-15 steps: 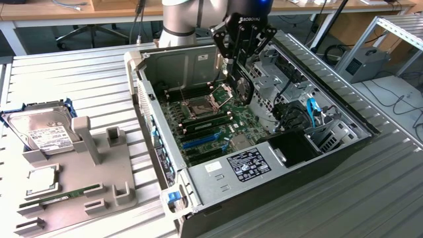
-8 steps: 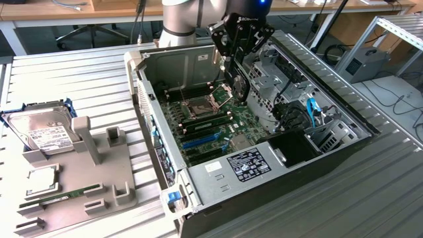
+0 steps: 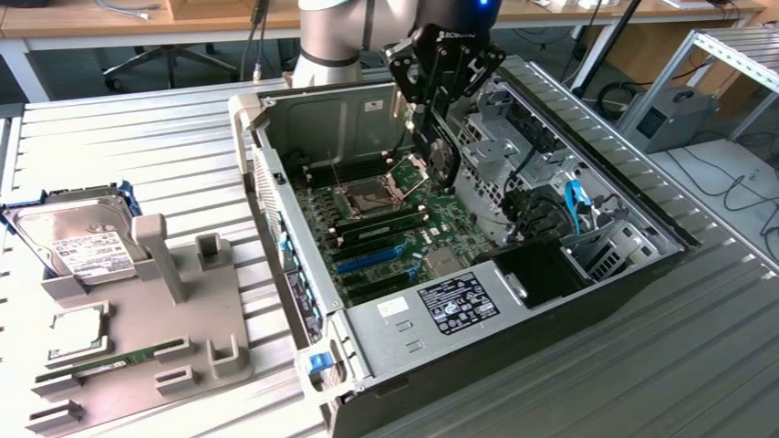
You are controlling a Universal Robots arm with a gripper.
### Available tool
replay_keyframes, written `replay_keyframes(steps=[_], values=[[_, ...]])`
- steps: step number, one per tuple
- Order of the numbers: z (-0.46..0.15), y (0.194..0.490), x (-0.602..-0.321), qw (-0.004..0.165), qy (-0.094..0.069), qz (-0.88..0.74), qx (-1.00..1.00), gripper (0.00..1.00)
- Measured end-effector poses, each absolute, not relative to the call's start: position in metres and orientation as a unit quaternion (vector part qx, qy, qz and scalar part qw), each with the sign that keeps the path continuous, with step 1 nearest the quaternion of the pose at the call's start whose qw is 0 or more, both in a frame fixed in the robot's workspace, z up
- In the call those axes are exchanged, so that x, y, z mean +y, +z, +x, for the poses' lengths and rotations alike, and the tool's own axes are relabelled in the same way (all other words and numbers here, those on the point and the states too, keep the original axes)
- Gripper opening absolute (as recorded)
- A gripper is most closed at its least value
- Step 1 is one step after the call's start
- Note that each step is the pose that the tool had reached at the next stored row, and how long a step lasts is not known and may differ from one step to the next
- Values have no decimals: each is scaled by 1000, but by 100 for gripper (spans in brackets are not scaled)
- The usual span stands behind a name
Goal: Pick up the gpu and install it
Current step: 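Pick up the gpu and move the gpu toward the slot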
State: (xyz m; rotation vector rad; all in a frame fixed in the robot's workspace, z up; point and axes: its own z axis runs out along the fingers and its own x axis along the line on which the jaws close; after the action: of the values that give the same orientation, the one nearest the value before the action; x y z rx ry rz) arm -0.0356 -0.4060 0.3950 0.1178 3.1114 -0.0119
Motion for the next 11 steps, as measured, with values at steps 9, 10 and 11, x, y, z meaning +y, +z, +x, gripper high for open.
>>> replay_keyframes(steps=[9, 10, 11], values=[[-36, 390, -406, 14, -4, 38, 999, 26], [-36, 390, -406, 14, -4, 38, 999, 26], [-36, 390, -406, 14, -4, 38, 999, 26]])
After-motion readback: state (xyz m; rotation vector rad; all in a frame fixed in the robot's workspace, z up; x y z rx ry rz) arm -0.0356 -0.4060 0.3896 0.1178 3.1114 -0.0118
